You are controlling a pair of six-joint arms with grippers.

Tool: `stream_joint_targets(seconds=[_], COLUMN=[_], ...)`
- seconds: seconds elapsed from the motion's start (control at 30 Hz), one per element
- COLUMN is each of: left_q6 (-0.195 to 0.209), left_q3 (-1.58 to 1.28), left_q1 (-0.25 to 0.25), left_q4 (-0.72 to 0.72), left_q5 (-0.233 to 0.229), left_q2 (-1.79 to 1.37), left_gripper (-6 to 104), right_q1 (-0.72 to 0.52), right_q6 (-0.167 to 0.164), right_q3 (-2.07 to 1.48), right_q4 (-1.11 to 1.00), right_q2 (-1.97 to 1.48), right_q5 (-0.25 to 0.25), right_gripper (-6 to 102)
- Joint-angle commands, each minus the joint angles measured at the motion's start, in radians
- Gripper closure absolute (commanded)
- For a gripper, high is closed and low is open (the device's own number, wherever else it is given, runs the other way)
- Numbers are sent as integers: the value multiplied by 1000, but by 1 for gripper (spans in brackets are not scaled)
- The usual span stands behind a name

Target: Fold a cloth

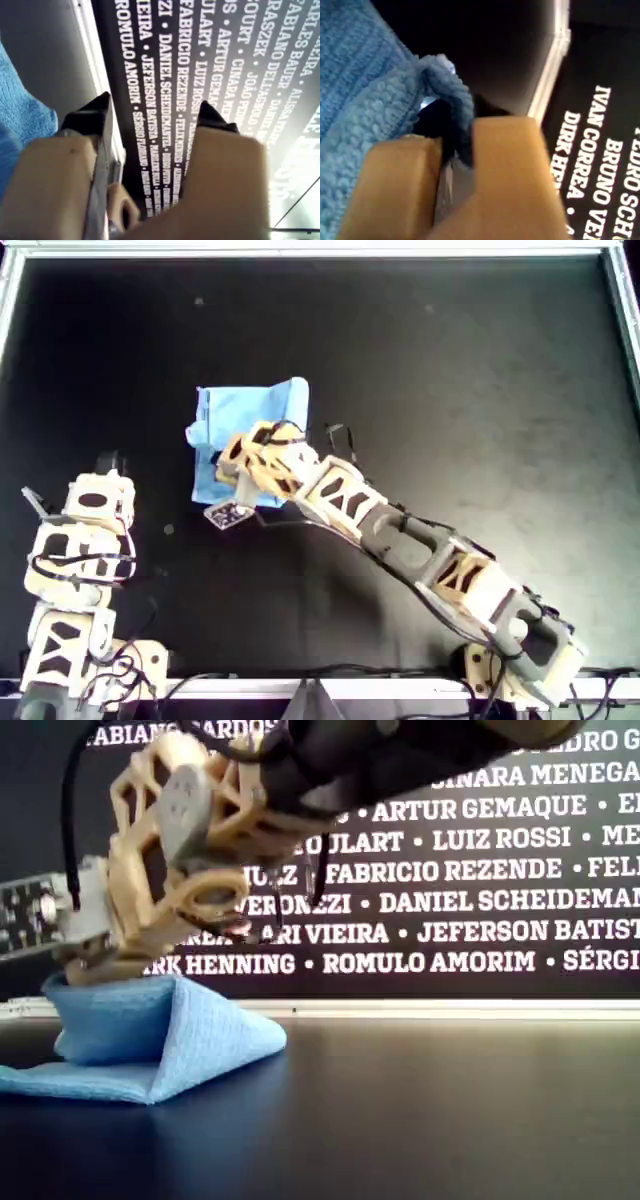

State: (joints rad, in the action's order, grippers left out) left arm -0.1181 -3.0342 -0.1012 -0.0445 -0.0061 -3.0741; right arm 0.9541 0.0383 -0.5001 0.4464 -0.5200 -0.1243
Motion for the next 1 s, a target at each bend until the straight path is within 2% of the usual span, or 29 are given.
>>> stream_joint_targets(seconds=[0.0,0.07,0.23,0.4,0.47,0.7,0.83,0.97], left_q6=[-5,2,-5,-3,-5,3,5,5], left_q3=[11,11,11,11,11,11,11,11], left_q1=[25,25,25,25,25,25,25,23], left_q4=[-5,-5,-5,-5,-5,-5,-5,-5], left_q5=[-6,-6,-6,-6,-6,-6,-6,-6], left_q2=[-14,-14,-14,-14,-14,-14,-14,-14], left_gripper=[37,37,37,37,37,37,37,37], right_q1=[0,-6,-5,-28,-58,-123,-213,-368], right_q6=[5,5,3,-12,-12,-14,-14,-15], right_q3=[66,60,14,-69,-120,-442,-726,-1020], right_q4=[-29,-14,152,291,334,463,477,477], right_q2=[-67,-77,-202,-359,-449,-853,-1127,-1393], right_q5=[-5,-5,-5,9,-5,9,11,11], right_gripper=[55,50,50,50,50,50,50,51])
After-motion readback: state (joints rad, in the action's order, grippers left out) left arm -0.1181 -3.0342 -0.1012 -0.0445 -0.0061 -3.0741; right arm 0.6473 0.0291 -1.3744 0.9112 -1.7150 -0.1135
